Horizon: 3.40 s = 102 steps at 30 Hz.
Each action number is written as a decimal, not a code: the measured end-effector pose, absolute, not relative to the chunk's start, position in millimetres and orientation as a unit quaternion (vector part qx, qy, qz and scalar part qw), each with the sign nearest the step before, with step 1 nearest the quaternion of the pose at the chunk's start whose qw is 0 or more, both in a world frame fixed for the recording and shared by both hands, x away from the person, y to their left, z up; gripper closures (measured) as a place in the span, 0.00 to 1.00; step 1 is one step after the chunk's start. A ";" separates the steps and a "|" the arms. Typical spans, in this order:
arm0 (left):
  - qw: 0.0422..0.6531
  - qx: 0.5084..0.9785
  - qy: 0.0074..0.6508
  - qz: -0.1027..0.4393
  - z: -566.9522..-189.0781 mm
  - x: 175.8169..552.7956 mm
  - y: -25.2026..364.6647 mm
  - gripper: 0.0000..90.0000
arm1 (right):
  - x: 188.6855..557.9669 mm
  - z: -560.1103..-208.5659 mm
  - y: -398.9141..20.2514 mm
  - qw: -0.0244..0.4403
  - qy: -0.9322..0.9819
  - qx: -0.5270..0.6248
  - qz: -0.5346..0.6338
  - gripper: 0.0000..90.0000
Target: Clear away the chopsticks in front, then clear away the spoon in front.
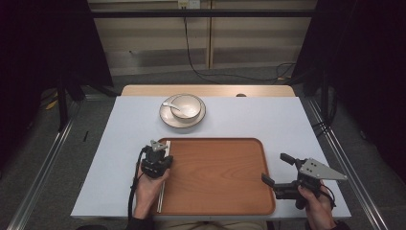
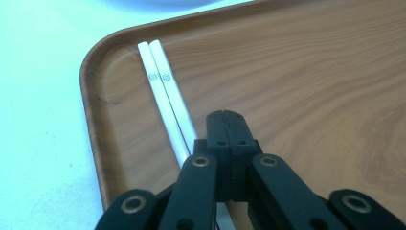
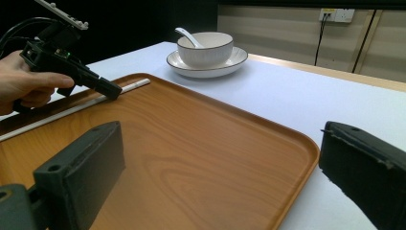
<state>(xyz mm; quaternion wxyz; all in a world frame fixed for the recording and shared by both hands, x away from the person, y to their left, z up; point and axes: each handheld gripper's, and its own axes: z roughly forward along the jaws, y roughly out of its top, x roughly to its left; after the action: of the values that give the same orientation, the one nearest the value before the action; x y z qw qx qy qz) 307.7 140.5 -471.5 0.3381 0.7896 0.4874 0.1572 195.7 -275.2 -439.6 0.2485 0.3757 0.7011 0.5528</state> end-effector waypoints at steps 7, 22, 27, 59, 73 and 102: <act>0.352 0.788 0.482 0.154 -470.4 308.1 142.3 0.99 | 196.2 -439.5 -275.5 0.248 0.701 0.377 0.552 0.02; 0.444 0.748 0.456 0.189 -461.0 319.2 161.7 0.51 | 195.8 -439.1 -275.0 0.250 0.697 0.381 0.553 0.02; 0.473 0.732 0.436 0.225 -457.8 325.4 162.6 0.25 | 195.4 -439.0 -275.6 0.249 0.698 0.378 0.555 0.02; 0.491 0.749 0.402 0.192 -416.7 420.6 164.6 0.08 | 196.0 -439.4 -276.6 0.246 0.696 0.380 0.557 0.02; 0.462 0.757 0.402 0.228 -402.5 461.4 166.7 0.27 | 194.8 -440.0 -276.3 0.242 0.697 0.381 0.557 0.02; 0.406 0.820 0.359 0.183 -428.9 510.8 141.7 0.52 | 195.0 -440.4 -276.4 0.235 0.699 0.379 0.559 0.02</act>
<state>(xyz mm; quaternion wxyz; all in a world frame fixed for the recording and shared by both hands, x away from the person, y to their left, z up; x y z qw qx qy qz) 510.8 141.7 -428.9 0.4059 0.8204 0.3587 0.1832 195.0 -276.4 -440.4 0.2347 0.3791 0.6993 0.5588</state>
